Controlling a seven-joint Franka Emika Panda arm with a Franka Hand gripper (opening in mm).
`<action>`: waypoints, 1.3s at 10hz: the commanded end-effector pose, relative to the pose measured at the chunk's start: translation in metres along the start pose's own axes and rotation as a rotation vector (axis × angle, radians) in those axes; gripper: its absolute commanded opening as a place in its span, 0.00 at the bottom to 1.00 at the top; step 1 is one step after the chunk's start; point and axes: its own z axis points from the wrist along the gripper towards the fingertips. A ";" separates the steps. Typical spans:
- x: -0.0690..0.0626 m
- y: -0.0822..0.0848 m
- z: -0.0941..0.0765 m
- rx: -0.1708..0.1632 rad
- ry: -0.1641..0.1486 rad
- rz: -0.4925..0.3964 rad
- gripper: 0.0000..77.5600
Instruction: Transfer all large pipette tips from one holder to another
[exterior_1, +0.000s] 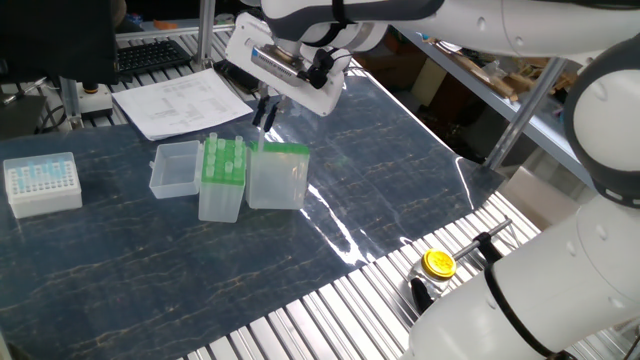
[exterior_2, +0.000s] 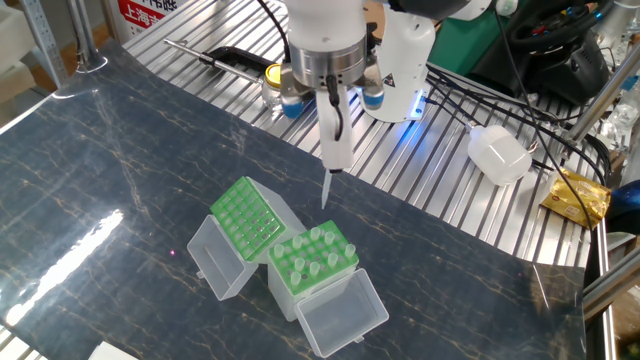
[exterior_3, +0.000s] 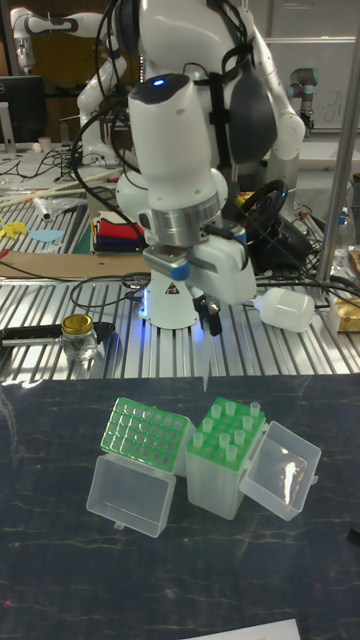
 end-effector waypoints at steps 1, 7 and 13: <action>0.001 0.001 0.000 0.010 0.000 -0.016 0.01; 0.021 0.016 0.005 0.011 -0.010 0.052 0.01; 0.021 0.025 0.010 -0.004 -0.015 0.052 0.01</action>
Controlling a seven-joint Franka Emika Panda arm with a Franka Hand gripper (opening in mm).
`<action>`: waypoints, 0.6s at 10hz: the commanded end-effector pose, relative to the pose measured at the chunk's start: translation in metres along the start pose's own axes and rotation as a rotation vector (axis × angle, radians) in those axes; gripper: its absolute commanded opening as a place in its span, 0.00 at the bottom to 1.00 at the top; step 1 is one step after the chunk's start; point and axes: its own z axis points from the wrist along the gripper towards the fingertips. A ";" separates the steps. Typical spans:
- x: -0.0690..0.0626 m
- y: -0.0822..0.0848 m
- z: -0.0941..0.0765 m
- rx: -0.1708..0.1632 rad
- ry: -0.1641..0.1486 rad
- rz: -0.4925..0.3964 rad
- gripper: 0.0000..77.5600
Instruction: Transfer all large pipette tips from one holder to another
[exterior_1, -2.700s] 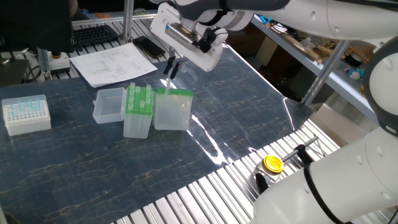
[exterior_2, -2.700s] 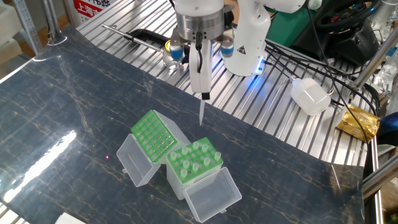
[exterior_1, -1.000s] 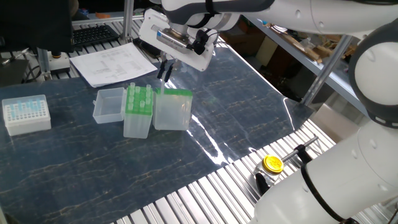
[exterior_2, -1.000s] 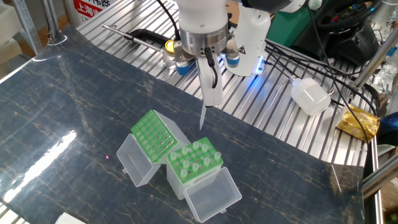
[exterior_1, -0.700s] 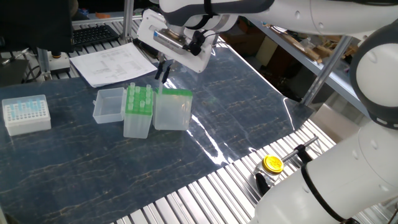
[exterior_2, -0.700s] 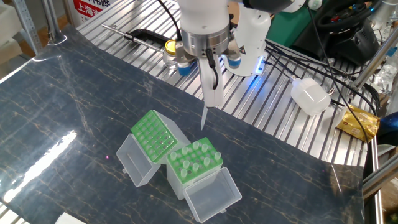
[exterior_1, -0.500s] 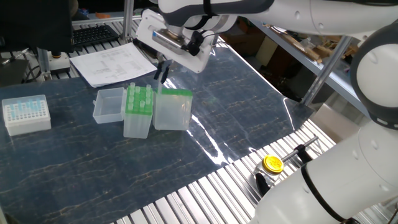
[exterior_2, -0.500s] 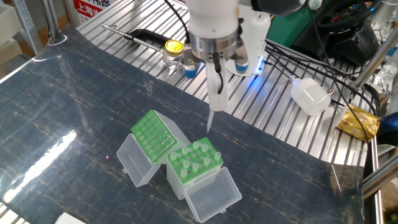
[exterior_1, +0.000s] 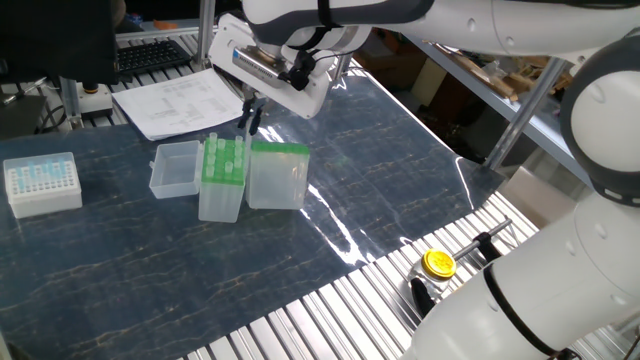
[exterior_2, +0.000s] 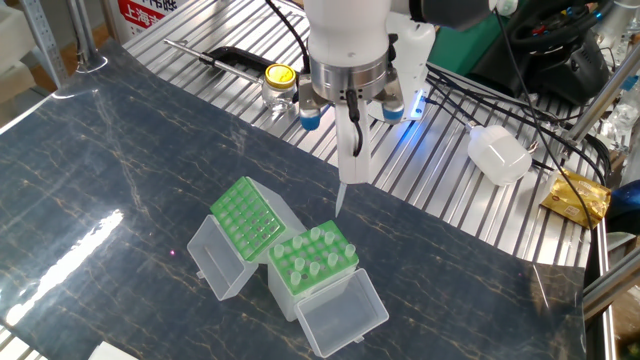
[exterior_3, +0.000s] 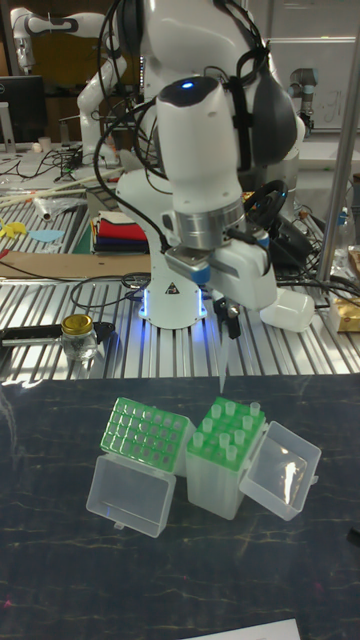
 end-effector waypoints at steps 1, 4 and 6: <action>0.001 0.007 0.002 -0.013 -0.008 0.001 0.01; -0.003 0.012 0.003 -0.009 -0.011 -0.014 0.01; -0.006 0.014 0.001 -0.011 -0.010 -0.018 0.01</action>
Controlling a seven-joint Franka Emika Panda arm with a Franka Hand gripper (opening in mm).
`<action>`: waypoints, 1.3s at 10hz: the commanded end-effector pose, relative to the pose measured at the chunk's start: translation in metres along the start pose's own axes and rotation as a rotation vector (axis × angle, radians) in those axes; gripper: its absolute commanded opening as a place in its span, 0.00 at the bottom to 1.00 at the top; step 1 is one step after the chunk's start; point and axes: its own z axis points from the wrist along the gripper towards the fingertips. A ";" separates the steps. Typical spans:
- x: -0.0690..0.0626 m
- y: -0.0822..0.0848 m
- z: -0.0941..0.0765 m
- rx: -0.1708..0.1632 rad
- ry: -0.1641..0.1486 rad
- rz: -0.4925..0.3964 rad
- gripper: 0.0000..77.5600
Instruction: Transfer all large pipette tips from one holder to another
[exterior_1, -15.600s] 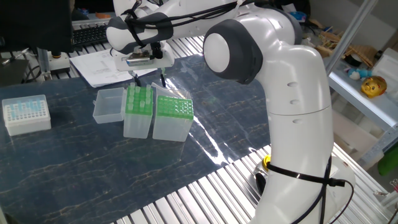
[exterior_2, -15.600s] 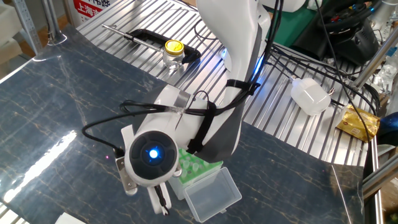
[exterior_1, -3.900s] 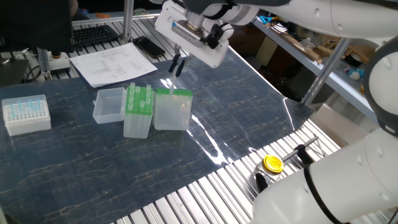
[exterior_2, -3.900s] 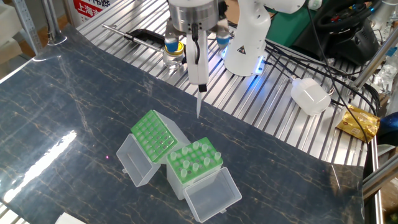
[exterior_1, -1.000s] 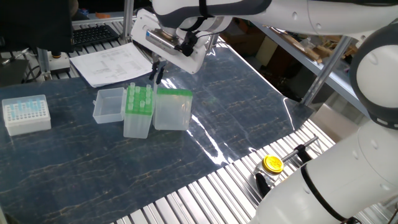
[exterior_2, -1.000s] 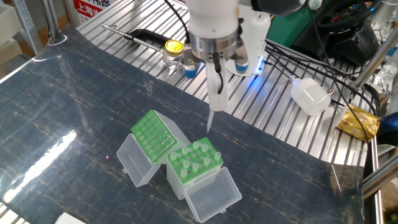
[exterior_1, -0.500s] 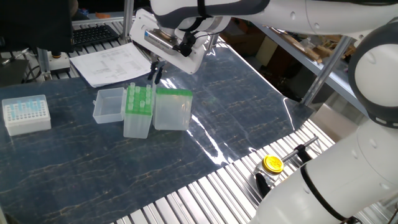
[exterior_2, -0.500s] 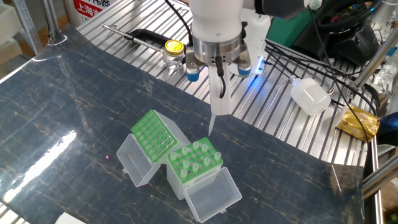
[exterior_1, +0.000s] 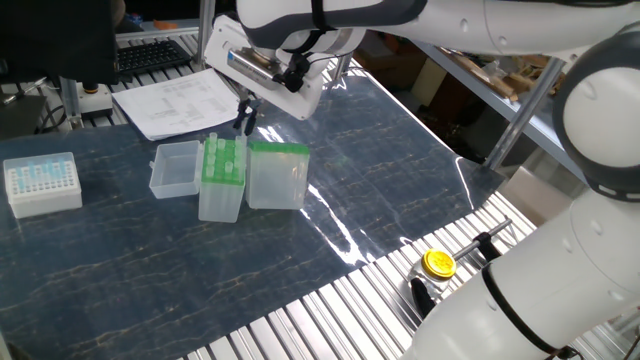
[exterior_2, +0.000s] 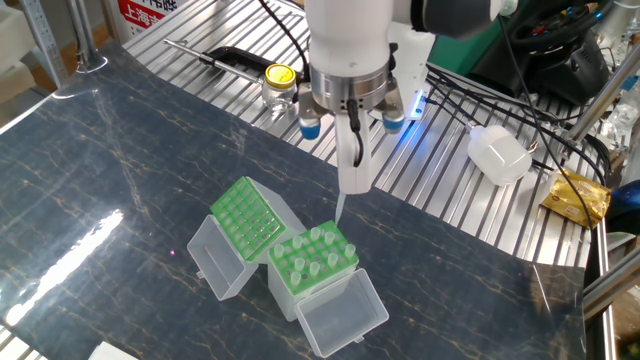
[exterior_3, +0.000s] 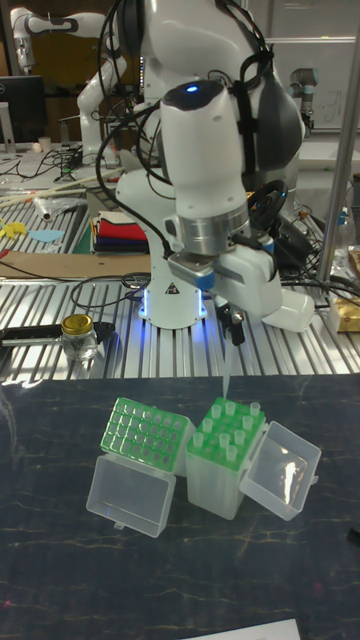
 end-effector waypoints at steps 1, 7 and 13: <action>-0.002 0.002 -0.001 -0.003 -0.006 -0.006 0.01; -0.001 0.004 0.007 -0.005 -0.022 -0.021 0.01; -0.001 0.004 0.020 -0.007 -0.042 -0.031 0.01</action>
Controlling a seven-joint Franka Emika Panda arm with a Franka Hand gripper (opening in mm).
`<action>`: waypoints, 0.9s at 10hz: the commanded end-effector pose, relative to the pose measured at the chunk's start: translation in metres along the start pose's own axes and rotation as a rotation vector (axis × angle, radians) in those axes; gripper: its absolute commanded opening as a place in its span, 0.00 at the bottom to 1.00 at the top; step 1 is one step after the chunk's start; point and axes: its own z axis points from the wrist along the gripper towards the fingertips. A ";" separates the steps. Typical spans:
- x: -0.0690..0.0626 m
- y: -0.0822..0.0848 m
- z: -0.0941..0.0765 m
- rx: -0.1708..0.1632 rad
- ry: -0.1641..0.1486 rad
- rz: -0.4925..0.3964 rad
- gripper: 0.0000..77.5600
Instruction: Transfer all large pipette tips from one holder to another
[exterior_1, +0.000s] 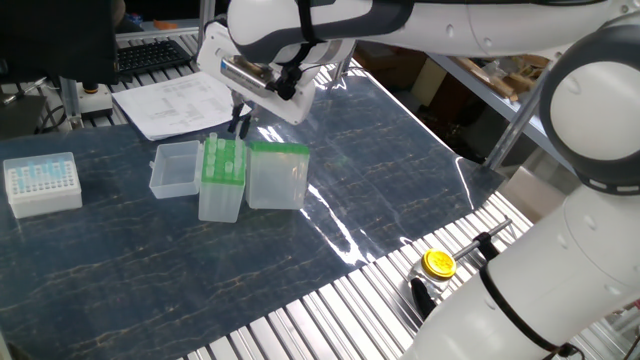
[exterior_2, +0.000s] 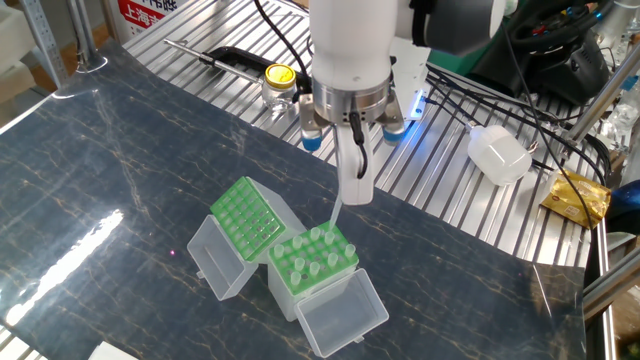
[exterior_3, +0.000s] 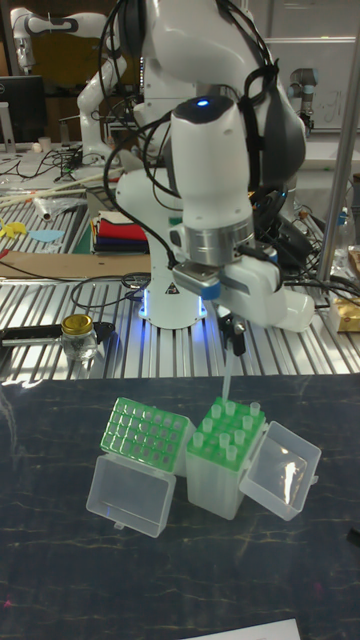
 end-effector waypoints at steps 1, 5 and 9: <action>-0.001 0.001 0.003 -0.003 -0.003 0.000 0.01; 0.002 0.005 0.021 0.008 -0.011 -0.008 0.01; 0.000 0.004 0.025 0.012 -0.010 -0.025 0.01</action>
